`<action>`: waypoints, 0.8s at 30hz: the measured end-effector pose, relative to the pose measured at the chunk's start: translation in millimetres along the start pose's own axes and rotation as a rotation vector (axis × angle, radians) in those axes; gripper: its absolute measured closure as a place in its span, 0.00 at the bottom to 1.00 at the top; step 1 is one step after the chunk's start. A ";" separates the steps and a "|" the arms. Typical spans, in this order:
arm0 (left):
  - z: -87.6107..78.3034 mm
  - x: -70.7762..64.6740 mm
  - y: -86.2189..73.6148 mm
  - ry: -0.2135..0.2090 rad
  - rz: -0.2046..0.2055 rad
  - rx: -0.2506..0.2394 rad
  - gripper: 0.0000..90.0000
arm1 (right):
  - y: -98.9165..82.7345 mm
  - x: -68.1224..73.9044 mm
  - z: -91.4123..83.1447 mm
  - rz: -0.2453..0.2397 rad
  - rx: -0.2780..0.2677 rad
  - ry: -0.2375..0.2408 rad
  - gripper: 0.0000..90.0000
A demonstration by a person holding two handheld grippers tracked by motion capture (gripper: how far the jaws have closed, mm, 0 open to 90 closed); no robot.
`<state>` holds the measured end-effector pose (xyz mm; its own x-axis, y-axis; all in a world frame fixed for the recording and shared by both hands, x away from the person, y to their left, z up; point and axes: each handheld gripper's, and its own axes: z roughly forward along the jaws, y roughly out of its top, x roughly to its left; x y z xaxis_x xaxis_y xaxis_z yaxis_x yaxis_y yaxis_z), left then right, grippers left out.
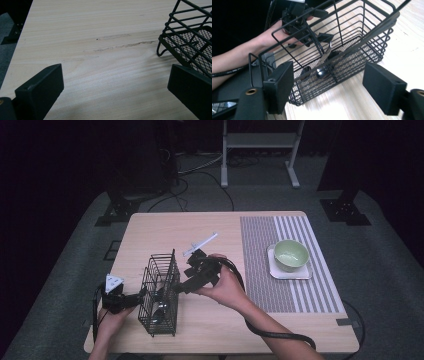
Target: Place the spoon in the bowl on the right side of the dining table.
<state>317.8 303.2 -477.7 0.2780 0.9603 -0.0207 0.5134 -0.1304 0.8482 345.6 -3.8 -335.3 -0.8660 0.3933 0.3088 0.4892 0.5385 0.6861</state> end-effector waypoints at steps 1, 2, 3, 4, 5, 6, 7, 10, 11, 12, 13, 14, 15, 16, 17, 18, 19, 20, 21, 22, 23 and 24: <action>0.0 0.0 0.0 0.000 0.000 0.000 0.00 | 0.0 0.0 0.0 0.000 0.000 0.000 0.33; 0.0 0.0 0.0 0.000 -0.001 -0.001 0.00 | 1.8 -0.6 1.9 0.002 0.004 0.008 0.39; 0.0 0.0 0.0 0.000 -0.002 -0.001 0.00 | 1.8 -0.6 1.9 0.002 0.004 0.008 0.39; -0.1 0.1 0.0 0.001 -0.002 -0.001 0.00 | 2.6 -0.7 2.9 0.004 0.005 0.008 0.41; -0.1 0.1 0.0 0.000 -0.003 -0.002 0.00 | 3.4 -1.0 3.6 0.005 0.005 0.007 0.45; -0.1 0.1 0.0 0.000 -0.003 -0.001 0.00 | 4.2 -1.6 4.2 0.007 0.006 0.011 0.48; -0.1 0.2 0.0 0.000 -0.002 -0.002 0.00 | 5.1 -1.9 4.8 0.015 0.004 0.016 0.50; -0.1 0.2 0.0 0.000 -0.003 -0.002 0.00 | 7.6 -3.3 6.4 0.018 0.007 0.017 0.55; -0.1 0.2 0.0 0.000 -0.004 -0.002 0.00 | 8.4 -3.6 7.2 0.017 0.005 0.013 0.56; -0.1 0.2 0.0 0.000 -0.006 -0.002 0.00 | 9.0 -3.8 7.4 0.017 0.004 0.008 0.58; -0.1 0.3 0.0 0.000 -0.005 -0.002 0.00 | 10.1 -5.3 8.5 0.023 0.003 0.012 0.61; -0.1 0.2 0.0 0.000 -0.006 -0.002 0.00 | 10.6 -5.7 8.8 0.026 0.001 0.014 0.63; -0.1 0.2 0.0 0.000 -0.006 -0.002 0.00 | 11.3 -6.2 9.2 0.028 -0.002 0.014 0.65; -0.1 0.2 0.0 -0.001 -0.006 -0.002 0.00 | 11.8 -6.5 9.5 0.031 -0.001 0.016 0.66; -0.2 0.3 0.0 -0.001 -0.006 -0.002 0.00 | 12.6 -6.9 10.0 0.030 -0.001 0.017 0.68; -0.2 0.4 0.0 -0.001 -0.007 -0.002 0.00 | 13.4 -6.7 10.2 0.029 -0.001 0.011 0.71; -0.2 0.5 0.0 -0.001 -0.007 -0.003 0.00 | 14.0 -6.8 10.5 0.022 -0.004 0.005 0.72; -0.2 0.5 0.0 -0.002 -0.007 -0.003 0.00 | 14.7 -6.8 10.9 0.023 -0.006 0.004 0.73; -0.2 0.5 0.1 -0.002 -0.006 -0.004 0.00 | 15.1 -7.0 11.2 0.025 -0.006 0.008 0.76; -0.2 0.5 0.1 -0.001 -0.006 -0.005 0.00 | 15.6 -6.9 11.4 0.031 -0.006 0.009 0.78; -0.2 0.5 0.1 -0.001 -0.007 -0.007 0.00 | 15.8 -7.1 11.8 0.032 -0.005 0.011 0.81; -0.2 0.6 0.1 -0.001 -0.007 -0.006 0.00 | 16.0 -7.4 12.2 0.031 -0.004 0.015 0.84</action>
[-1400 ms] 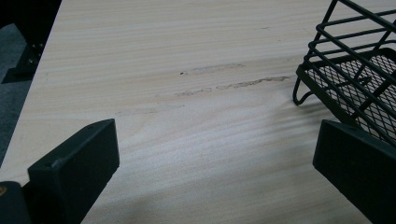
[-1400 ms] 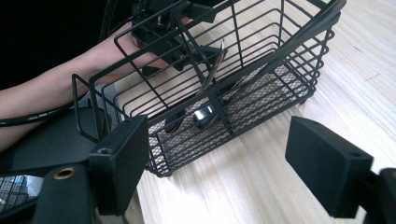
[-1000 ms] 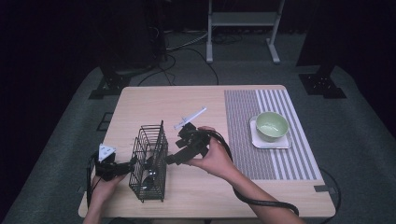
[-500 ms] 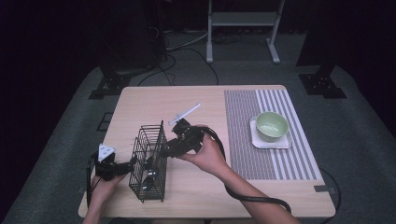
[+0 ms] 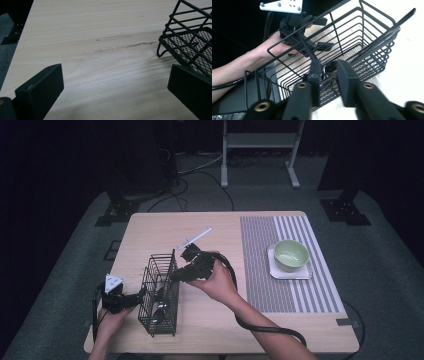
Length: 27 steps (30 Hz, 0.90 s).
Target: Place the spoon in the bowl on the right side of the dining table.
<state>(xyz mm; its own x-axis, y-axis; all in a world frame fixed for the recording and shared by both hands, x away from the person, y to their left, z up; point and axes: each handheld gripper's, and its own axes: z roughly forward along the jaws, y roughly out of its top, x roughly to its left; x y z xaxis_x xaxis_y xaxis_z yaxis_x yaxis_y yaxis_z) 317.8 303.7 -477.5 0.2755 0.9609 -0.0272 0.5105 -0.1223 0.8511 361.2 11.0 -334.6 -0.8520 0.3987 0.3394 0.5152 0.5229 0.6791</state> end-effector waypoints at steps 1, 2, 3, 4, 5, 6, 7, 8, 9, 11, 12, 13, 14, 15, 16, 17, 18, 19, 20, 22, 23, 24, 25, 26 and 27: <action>0.0 0.1 0.0 0.000 0.000 0.000 0.00 | 0.2 -0.3 0.2 0.005 -0.001 0.010 0.87; 0.0 0.2 0.0 0.000 -0.001 0.000 0.00 | 0.3 -0.5 0.2 0.008 -0.005 0.023 0.90; 0.0 0.2 0.0 0.000 0.000 -0.001 0.00 | 0.5 -0.2 0.1 0.007 -0.006 0.028 0.93; 0.0 0.2 0.0 0.000 0.000 -0.001 0.00 | 0.8 0.6 0.0 0.007 -0.007 0.033 0.96; -0.1 0.2 0.0 0.000 0.000 0.000 0.00 | 0.9 1.2 0.2 0.005 -0.008 0.037 0.97; 0.0 0.2 0.0 0.000 -0.001 0.000 0.00 | 1.1 1.6 0.2 0.000 -0.008 0.040 0.98; -0.1 0.2 0.0 0.000 -0.001 0.000 0.00 | 1.5 2.1 -0.6 0.001 -0.005 0.048 0.98; 0.0 0.2 0.0 0.000 -0.002 -0.001 0.00 | 1.6 2.5 -1.1 0.004 -0.006 0.054 0.98; 0.0 0.2 0.0 0.000 -0.002 -0.001 0.00 | 1.7 3.1 -1.6 0.006 -0.007 0.055 0.98; 0.0 0.2 0.0 0.000 -0.002 -0.001 0.00 | 1.7 3.7 -2.3 0.001 -0.005 0.054 0.98; 0.1 0.2 0.0 0.000 -0.002 -0.001 0.00 | 1.7 3.9 -2.7 0.000 -0.005 0.055 0.98; 0.1 0.3 0.0 0.000 -0.003 -0.001 0.00 | 1.6 4.0 -3.2 -0.002 -0.004 0.056 0.98; 0.2 0.4 0.0 0.000 -0.004 -0.002 0.00 | 1.7 4.2 -3.6 -0.001 -0.003 0.057 0.98; 0.1 0.4 0.0 0.000 -0.004 -0.001 0.00 | 1.9 4.4 -4.3 -0.003 -0.004 0.055 0.98; 0.1 0.4 0.0 0.000 -0.004 -0.001 0.00 | 2.2 4.8 -5.0 -0.003 -0.006 0.055 0.98; 0.1 0.4 0.0 0.000 -0.004 -0.001 0.00 | 2.5 5.3 -5.9 0.000 -0.008 0.057 0.99; 0.1 0.4 0.0 -0.001 -0.004 -0.001 0.00 | 2.9 5.7 -6.7 0.000 -0.010 0.058 0.98; 0.1 0.4 0.0 -0.001 -0.004 -0.001 0.00 | 3.4 6.1 -7.4 -0.003 -0.011 0.058 0.98; 0.1 0.5 0.0 -0.001 -0.004 -0.001 0.00 | 3.7 6.7 -7.8 -0.005 -0.012 0.058 0.98; 0.1 0.4 0.0 0.000 -0.004 -0.001 0.00 | 5.1 8.4 -10.1 -0.011 -0.015 0.055 0.98; 0.1 0.4 0.0 0.000 -0.004 -0.001 0.00 | 5.8 9.3 -11.5 -0.010 -0.015 0.054 0.98; 0.2 0.2 0.0 0.000 -0.005 -0.003 0.00 | 6.2 9.7 -12.5 -0.011 -0.018 0.053 0.98; 0.2 0.2 0.0 0.000 -0.005 -0.003 0.00 | 7.0 10.8 -14.5 -0.010 -0.020 0.054 0.98; 0.2 0.2 0.0 0.000 -0.005 -0.003 0.00 | 7.4 11.4 -16.0 -0.011 -0.020 0.053 0.98; 0.2 0.2 0.0 0.000 -0.005 -0.003 0.00 | 7.6 12.1 -17.4 -0.013 -0.023 0.052 0.99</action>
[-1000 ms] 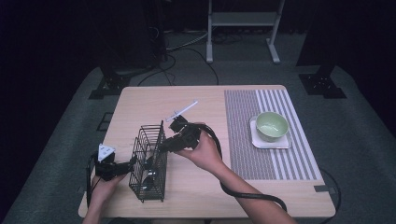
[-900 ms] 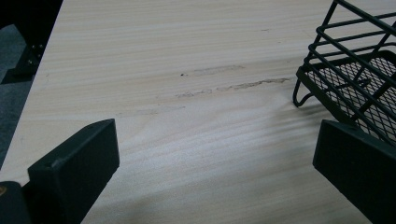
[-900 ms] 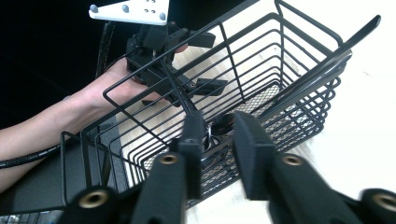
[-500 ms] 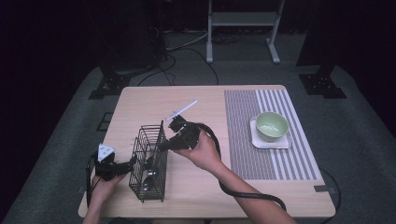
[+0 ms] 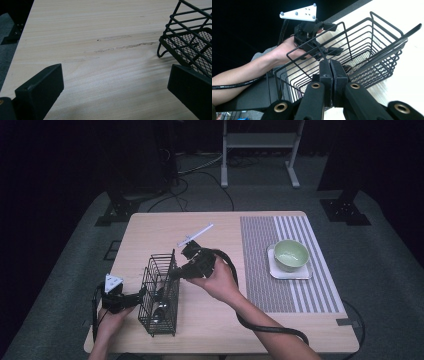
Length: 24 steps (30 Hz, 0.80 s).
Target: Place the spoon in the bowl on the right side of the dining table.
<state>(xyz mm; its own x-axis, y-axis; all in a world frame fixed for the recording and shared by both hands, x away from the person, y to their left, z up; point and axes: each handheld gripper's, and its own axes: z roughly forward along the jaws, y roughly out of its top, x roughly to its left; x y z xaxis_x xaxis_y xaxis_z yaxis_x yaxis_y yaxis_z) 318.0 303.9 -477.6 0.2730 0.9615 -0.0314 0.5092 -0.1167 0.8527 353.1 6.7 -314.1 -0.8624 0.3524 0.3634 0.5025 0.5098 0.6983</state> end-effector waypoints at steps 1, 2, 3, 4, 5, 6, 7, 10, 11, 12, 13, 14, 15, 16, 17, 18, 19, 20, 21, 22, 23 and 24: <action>0.1 0.0 0.0 0.000 0.000 -0.001 0.00 | 0.1 0.5 -0.8 -0.002 -0.004 0.002 0.98; 0.1 0.0 0.0 0.001 -0.001 -0.001 0.00 | 0.3 1.2 -1.9 -0.004 -0.006 0.004 0.98; 0.1 0.0 0.0 0.001 0.000 0.000 0.00 | 0.4 1.8 -2.6 -0.005 -0.005 0.005 0.98; 0.1 0.0 0.0 0.001 0.000 0.000 0.00 | 0.8 2.8 -3.8 -0.008 -0.003 0.004 0.98; 0.1 0.0 0.1 0.002 0.001 0.001 0.00 | 1.0 3.3 -4.5 -0.011 -0.002 0.002 0.98; 0.1 0.0 0.1 0.002 0.001 0.002 0.00 | 1.4 4.1 -5.5 -0.013 -0.004 0.005 0.98; 0.2 0.0 0.1 0.002 0.001 0.001 0.00 | 1.9 4.8 -6.5 -0.011 -0.005 0.008 0.98; 0.2 -0.1 0.1 0.002 0.001 0.001 0.00 | 3.6 6.5 -9.1 -0.016 -0.013 0.009 0.98; 0.2 -0.1 0.1 0.002 0.001 0.001 0.00 | 4.1 7.1 -10.1 -0.013 -0.012 0.012 0.98; 0.2 -0.1 0.1 0.002 0.001 0.000 0.00 | 4.8 7.8 -10.8 -0.010 -0.013 0.012 0.98; 0.2 0.0 0.1 0.002 0.001 0.000 0.00 | 5.5 8.2 -11.6 -0.012 -0.012 0.011 0.98; 0.2 -0.1 0.1 0.001 0.002 0.001 0.00 | 6.2 8.7 -12.7 -0.015 -0.011 0.010 0.98; 0.3 -0.1 0.1 0.001 0.004 0.002 0.00 | 6.9 9.2 -14.0 -0.016 -0.012 0.009 0.98; 0.3 -0.2 0.2 0.001 0.006 0.003 0.00 | 7.5 9.7 -15.1 -0.015 -0.015 0.009 0.99; 0.4 -0.3 0.2 0.001 0.009 0.003 0.00 | 8.1 10.0 -16.0 -0.016 -0.020 0.011 0.98; 0.5 -0.4 0.1 0.002 0.009 0.003 0.00 | 8.5 10.3 -17.0 -0.015 -0.021 0.012 0.98; 0.4 -0.3 0.1 0.001 0.009 0.003 0.00 | 8.9 10.5 -18.0 -0.013 -0.021 0.011 0.98; 0.3 -0.3 0.2 0.001 0.008 0.003 0.00 | 9.1 10.7 -18.7 -0.011 -0.022 0.013 0.98; 0.3 -0.3 0.2 0.001 0.006 0.002 0.00 | 9.3 10.7 -19.3 -0.010 -0.022 0.014 0.98; 0.3 -0.3 0.1 0.002 0.007 0.002 0.00 | 9.4 10.8 -19.8 -0.009 -0.023 0.014 0.98; 0.3 -0.3 0.1 0.002 0.008 0.003 0.00 | 9.4 10.7 -20.1 -0.010 -0.024 0.015 0.98; 0.4 -0.3 0.2 0.002 0.009 0.003 0.00 | 9.5 10.7 -20.9 -0.006 -0.023 0.018 0.98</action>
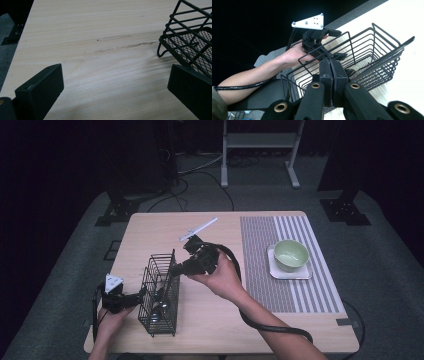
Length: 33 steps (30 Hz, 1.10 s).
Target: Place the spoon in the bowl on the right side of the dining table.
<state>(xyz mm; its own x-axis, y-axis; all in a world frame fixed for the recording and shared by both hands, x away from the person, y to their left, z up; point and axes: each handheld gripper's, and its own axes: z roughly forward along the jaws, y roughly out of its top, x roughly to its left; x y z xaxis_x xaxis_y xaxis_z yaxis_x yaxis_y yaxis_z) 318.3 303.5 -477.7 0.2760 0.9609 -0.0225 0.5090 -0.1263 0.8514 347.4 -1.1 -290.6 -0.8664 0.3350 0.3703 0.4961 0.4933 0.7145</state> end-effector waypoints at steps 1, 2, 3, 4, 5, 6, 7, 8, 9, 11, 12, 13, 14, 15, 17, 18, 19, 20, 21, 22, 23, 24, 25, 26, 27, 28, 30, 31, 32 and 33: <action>0.1 0.0 0.0 0.000 0.000 0.000 0.00 | 0.1 0.0 -0.8 0.001 0.000 0.000 0.98; 0.1 0.0 0.0 0.000 -0.001 0.000 0.00 | 0.2 0.1 -1.6 0.003 -0.001 0.004 0.98; 0.1 0.0 0.0 0.000 -0.001 0.000 0.00 | 0.4 0.4 -2.6 0.006 -0.001 0.006 0.98; 0.1 0.0 0.0 0.000 -0.001 0.000 0.00 | 0.7 0.5 -3.5 0.004 -0.002 0.006 0.98; 0.1 0.0 0.0 0.000 -0.001 0.000 0.00 | 1.2 0.5 -4.5 0.002 -0.004 0.004 0.99; 0.1 0.0 0.0 0.000 -0.002 0.000 0.00 | 2.0 0.7 -6.0 0.003 -0.009 0.006 0.98; 0.0 0.0 0.0 0.000 -0.001 0.000 0.00 | 2.3 0.8 -6.7 0.004 -0.009 0.009 0.98; 0.0 0.0 0.0 0.001 -0.002 0.000 0.00 | 2.9 1.2 -7.9 0.008 -0.011 0.010 0.98; 0.0 0.0 0.0 0.000 -0.003 0.000 0.00 | 3.4 1.3 -9.0 0.008 -0.014 0.012 0.98; 0.0 0.0 0.0 0.000 -0.003 -0.001 0.00 | 4.7 1.6 -11.4 0.014 -0.019 0.013 0.98; 0.0 0.0 0.0 0.000 -0.002 0.000 0.00 | 5.1 1.5 -12.8 0.012 -0.022 0.013 0.98; 0.1 0.0 0.0 0.000 -0.003 -0.001 0.00 | 5.5 1.6 -14.2 0.015 -0.024 0.014 0.99; 0.0 0.0 0.0 0.000 -0.003 0.000 0.00 | 5.8 1.4 -15.3 0.018 -0.028 0.016 0.98; 0.0 0.0 0.0 0.000 -0.003 0.000 0.00 | 6.1 1.5 -16.7 0.018 -0.028 0.013 0.99; 0.1 0.0 0.0 0.000 -0.004 0.000 0.00 | 6.9 1.7 -19.5 0.019 -0.033 0.010 0.98; 0.2 0.0 0.0 0.001 -0.003 -0.001 0.00 | 7.6 2.2 -21.6 0.020 -0.033 0.008 0.99; 0.2 -0.1 0.0 0.001 -0.003 -0.001 0.00 | 8.0 2.2 -23.2 0.017 -0.038 0.009 0.98; 0.2 -0.1 0.0 0.001 -0.003 -0.001 0.00 | 8.5 2.7 -24.6 0.019 -0.039 0.007 0.98; 0.2 -0.1 0.0 0.002 -0.003 -0.002 0.00 | 9.1 3.2 -26.2 0.017 -0.040 0.004 0.98; 0.3 -0.1 0.0 0.002 -0.004 -0.002 0.00 | 9.6 3.6 -27.9 0.013 -0.043 0.002 0.98; 0.3 -0.1 0.0 0.001 -0.004 -0.002 0.00 | 10.2 4.3 -29.5 0.015 -0.044 0.001 0.98; 0.3 -0.1 0.0 0.002 -0.003 -0.002 0.00 | 10.5 4.6 -31.0 0.013 -0.047 0.001 0.98; 0.3 -0.1 0.0 0.002 -0.002 -0.002 0.00 | 10.9 5.2 -32.6 0.013 -0.047 -0.001 0.98; 0.2 -0.1 0.0 0.002 -0.002 -0.001 0.00 | 11.4 5.8 -34.2 0.014 -0.047 -0.004 0.98; 0.1 -0.1 0.0 0.002 -0.002 0.000 0.00 | 11.7 5.9 -35.7 0.009 -0.049 -0.006 0.98; 0.1 -0.1 0.1 0.002 -0.002 0.000 0.00 | 12.0 6.3 -37.1 0.014 -0.050 -0.006 0.98; 0.2 0.0 0.1 0.002 -0.002 0.001 0.00 | 12.5 6.5 -39.7 0.015 -0.055 -0.006 0.99; 0.1 0.1 0.1 0.002 0.000 0.003 0.00 | 12.7 6.6 -40.9 0.018 -0.058 -0.006 0.99; 0.1 0.1 0.1 0.002 0.000 0.003 0.00 | 12.8 6.3 -41.8 0.017 -0.061 -0.005 0.98; 0.1 0.1 0.1 0.002 0.000 0.002 0.00 | 12.9 6.1 -42.8 0.016 -0.062 -0.006 0.98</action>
<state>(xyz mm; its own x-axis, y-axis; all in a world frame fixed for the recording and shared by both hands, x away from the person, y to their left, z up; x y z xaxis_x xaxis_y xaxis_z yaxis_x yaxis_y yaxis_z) 318.5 303.5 -477.6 0.2744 0.9614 -0.0211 0.5109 -0.1272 0.8502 346.0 -27.0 -253.8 -0.8577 0.3478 0.3786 0.5056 0.4372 0.7438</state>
